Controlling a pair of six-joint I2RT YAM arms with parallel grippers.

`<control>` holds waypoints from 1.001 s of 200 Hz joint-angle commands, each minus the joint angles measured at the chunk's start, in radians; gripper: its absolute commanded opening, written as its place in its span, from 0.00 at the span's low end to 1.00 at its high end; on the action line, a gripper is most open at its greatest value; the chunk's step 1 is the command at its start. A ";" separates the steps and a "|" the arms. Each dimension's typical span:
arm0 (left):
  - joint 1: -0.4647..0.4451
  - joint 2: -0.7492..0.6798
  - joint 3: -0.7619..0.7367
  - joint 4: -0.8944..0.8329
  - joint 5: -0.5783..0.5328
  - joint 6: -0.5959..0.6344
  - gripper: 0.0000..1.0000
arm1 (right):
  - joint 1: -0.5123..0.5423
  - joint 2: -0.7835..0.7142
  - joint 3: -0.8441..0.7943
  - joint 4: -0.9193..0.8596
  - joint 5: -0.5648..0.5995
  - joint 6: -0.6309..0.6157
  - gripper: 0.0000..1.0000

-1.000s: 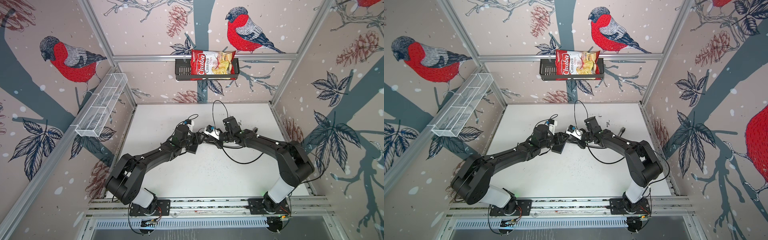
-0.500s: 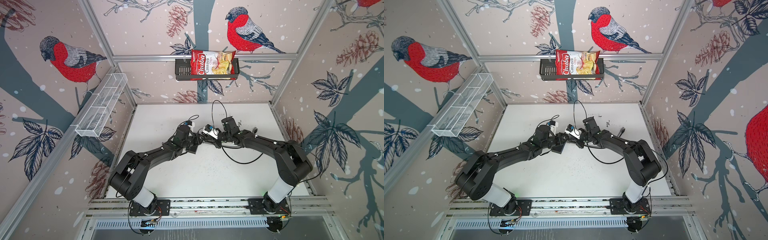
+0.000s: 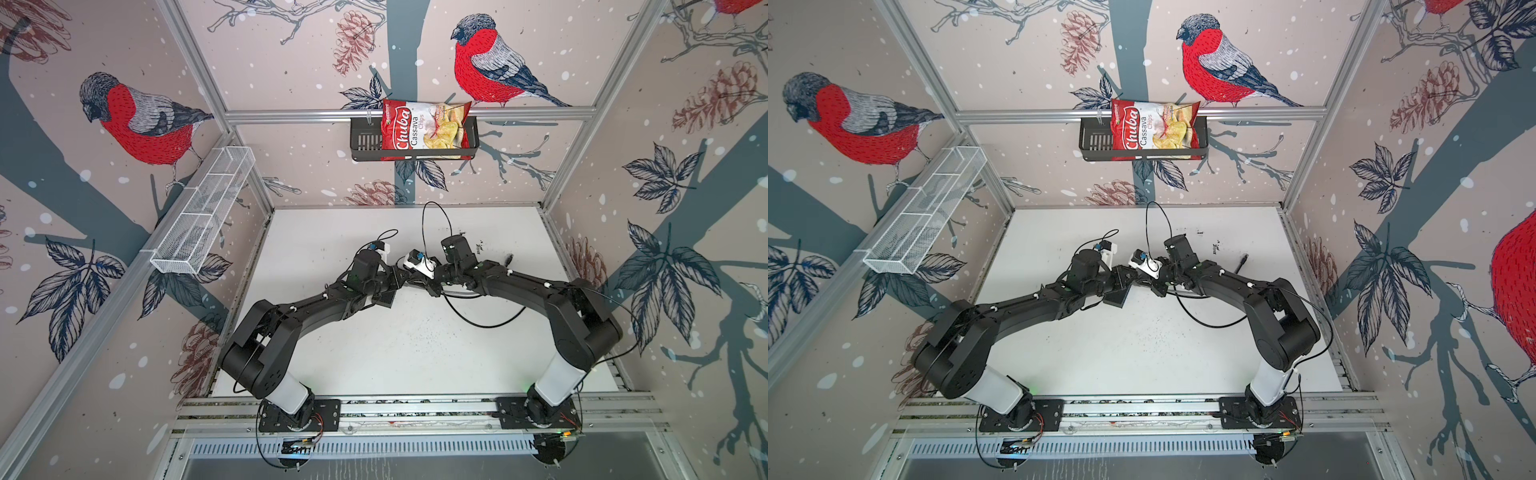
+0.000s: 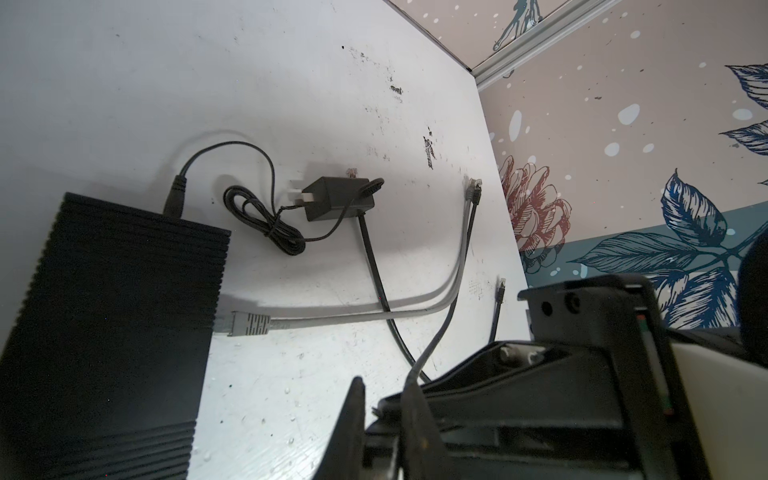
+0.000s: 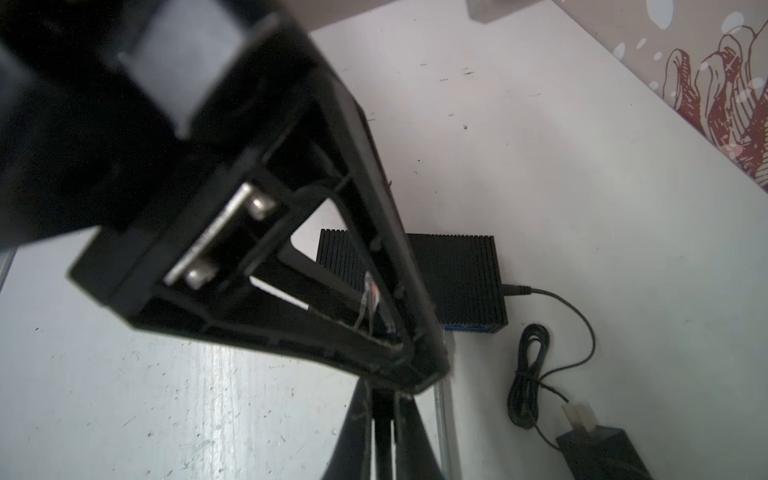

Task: Insert the plug into the switch port
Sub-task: 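Carry the black ethernet plug toward the switch with the right gripper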

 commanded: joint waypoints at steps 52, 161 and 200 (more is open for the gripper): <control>-0.002 -0.006 0.022 -0.054 -0.072 0.009 0.12 | -0.015 -0.152 -0.155 0.203 0.139 0.094 0.99; -0.001 -0.025 0.029 -0.069 -0.086 0.003 0.11 | 0.022 -0.208 -0.154 0.439 0.582 0.619 0.99; -0.002 -0.031 0.044 -0.086 -0.091 -0.011 0.11 | 0.108 -0.238 -0.264 0.593 0.731 0.430 0.99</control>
